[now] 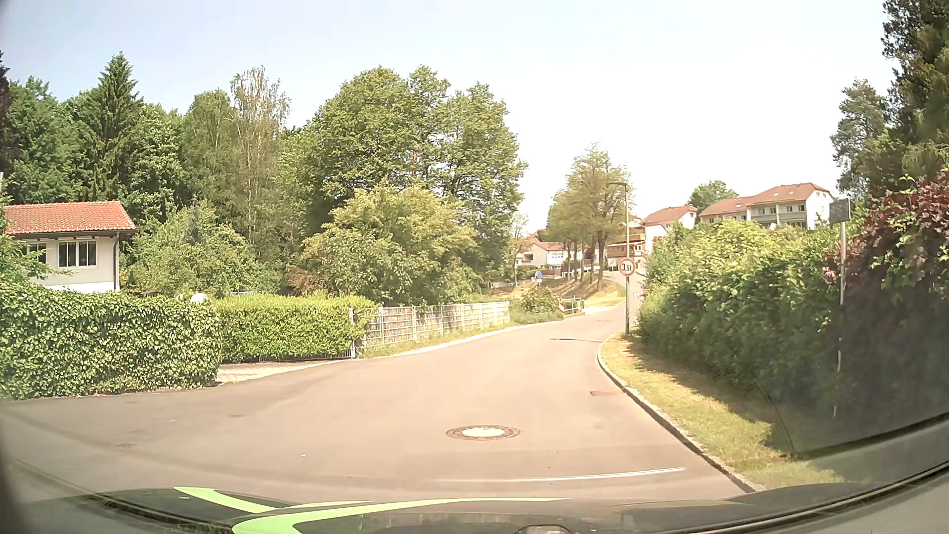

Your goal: Follow the waypoints while adhering to traffic rules and regulations

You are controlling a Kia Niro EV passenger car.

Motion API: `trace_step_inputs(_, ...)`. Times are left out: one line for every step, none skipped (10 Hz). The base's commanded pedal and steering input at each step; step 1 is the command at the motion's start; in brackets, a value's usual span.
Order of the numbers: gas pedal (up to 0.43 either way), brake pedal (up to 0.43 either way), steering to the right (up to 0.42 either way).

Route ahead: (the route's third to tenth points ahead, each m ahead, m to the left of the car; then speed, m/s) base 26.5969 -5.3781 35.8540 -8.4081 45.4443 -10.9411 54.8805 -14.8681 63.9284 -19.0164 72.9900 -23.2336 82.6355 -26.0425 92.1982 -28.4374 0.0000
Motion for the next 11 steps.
trace_step_inputs(0.000,0.280,0.014)
trace_step_inputs(0.000,0.280,0.014)
trace_step_inputs(0.000,0.280,0.014)
trace_step_inputs(0.000,0.262,0.014)
trace_step_inputs(0.000,0.256,0.014)
trace_step_inputs(0.000,0.256,0.014)
trace_step_inputs(0.000,0.226,0.014)
trace_step_inputs(0.000,0.012,0.014)
trace_step_inputs(0.000,0.000,0.014)
trace_step_inputs(0.008,0.000,0.014)
trace_step_inputs(0.130,0.000,0.014)
